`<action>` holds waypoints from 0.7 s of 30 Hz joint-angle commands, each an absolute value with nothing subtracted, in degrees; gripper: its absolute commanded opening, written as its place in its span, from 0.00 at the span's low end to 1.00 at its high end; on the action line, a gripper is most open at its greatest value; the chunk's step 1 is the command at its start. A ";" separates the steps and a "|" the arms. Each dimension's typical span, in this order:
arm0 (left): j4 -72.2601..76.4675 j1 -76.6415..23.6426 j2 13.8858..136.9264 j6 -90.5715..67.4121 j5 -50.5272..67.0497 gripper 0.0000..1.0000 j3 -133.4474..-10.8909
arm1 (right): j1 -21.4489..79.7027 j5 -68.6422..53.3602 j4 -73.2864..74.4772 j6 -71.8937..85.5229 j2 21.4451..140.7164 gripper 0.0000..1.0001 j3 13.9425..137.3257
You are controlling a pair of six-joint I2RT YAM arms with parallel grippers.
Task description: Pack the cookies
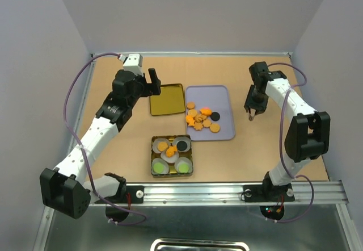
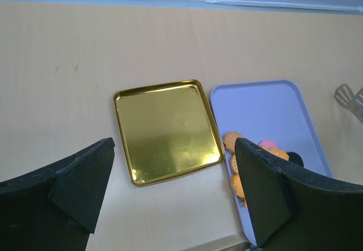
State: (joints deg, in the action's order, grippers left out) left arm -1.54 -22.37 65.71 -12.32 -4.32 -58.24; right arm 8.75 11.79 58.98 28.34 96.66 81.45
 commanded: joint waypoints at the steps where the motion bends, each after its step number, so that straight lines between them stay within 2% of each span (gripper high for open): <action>1: 1.14 -22.06 65.92 -10.81 -5.36 0.99 -60.82 | 8.09 10.37 54.32 28.65 94.04 0.45 76.39; 11: 2.11 -21.80 68.46 -11.78 -4.84 0.99 -61.26 | 7.91 9.32 52.47 30.14 92.81 0.48 66.54; 15: 1.76 -21.36 68.91 -12.57 -4.31 0.99 -61.08 | 7.91 9.32 51.59 30.59 93.77 0.60 63.37; 21: 0.26 -21.01 68.91 -13.45 -4.48 0.99 -60.38 | 7.91 9.05 50.27 30.76 95.36 0.67 61.52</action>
